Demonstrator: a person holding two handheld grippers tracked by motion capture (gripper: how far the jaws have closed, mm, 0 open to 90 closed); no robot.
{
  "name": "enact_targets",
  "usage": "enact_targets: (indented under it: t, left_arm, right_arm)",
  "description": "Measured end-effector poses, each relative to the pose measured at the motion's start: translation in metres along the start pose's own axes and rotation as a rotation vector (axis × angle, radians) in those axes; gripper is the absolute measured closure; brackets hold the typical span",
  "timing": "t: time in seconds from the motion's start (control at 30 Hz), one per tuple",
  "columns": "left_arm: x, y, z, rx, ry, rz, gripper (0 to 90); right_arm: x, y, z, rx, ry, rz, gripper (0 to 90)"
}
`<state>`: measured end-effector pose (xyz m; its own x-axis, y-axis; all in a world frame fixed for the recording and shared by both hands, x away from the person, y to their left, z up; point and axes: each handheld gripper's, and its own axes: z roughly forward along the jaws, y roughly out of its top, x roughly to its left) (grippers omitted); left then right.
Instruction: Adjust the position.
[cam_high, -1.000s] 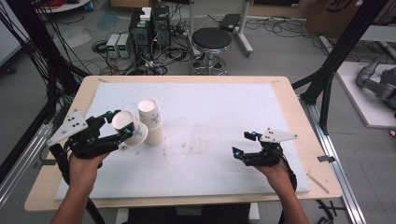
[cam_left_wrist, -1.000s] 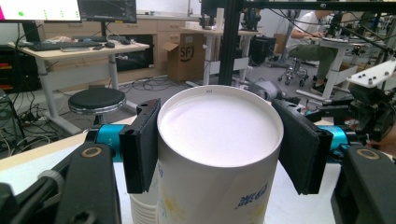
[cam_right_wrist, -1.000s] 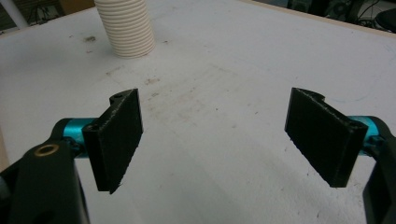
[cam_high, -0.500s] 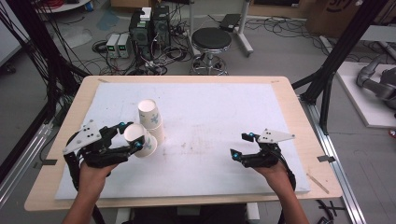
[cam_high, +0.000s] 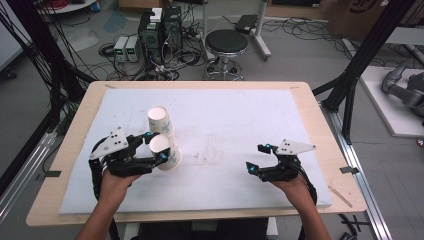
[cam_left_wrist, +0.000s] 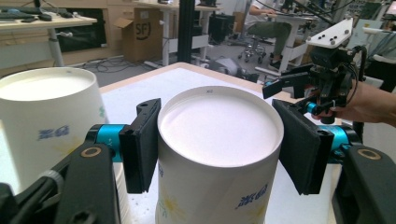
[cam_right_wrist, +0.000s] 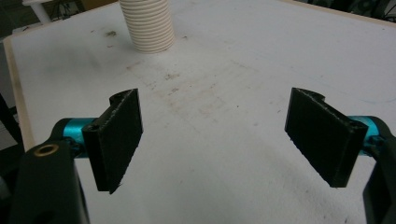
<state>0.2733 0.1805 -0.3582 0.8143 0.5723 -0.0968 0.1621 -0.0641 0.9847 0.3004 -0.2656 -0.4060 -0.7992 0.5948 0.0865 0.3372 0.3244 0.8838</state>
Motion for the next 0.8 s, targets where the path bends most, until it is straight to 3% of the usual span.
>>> enact_targets:
  t: [0.2,0.4,0.67,0.8]
  left_arm:
    - [0.000,-0.005,0.013,0.012,-0.038,-0.005,36.1]
    - [-0.003,-0.009,0.028,0.020,-0.062,-0.015,36.0]
    - [-0.007,-0.001,0.044,0.046,-0.137,0.000,36.0]
    - [-0.008,0.001,0.047,0.054,-0.158,0.005,36.0]
  right_arm:
    - [0.004,0.001,0.001,-0.003,0.029,-0.007,19.5]
    - [0.010,0.004,0.010,-0.002,0.088,-0.005,19.5]
    - [0.025,0.018,0.025,0.002,0.182,-0.078,19.6]
    - [0.031,0.028,0.033,0.000,0.203,-0.113,19.6]
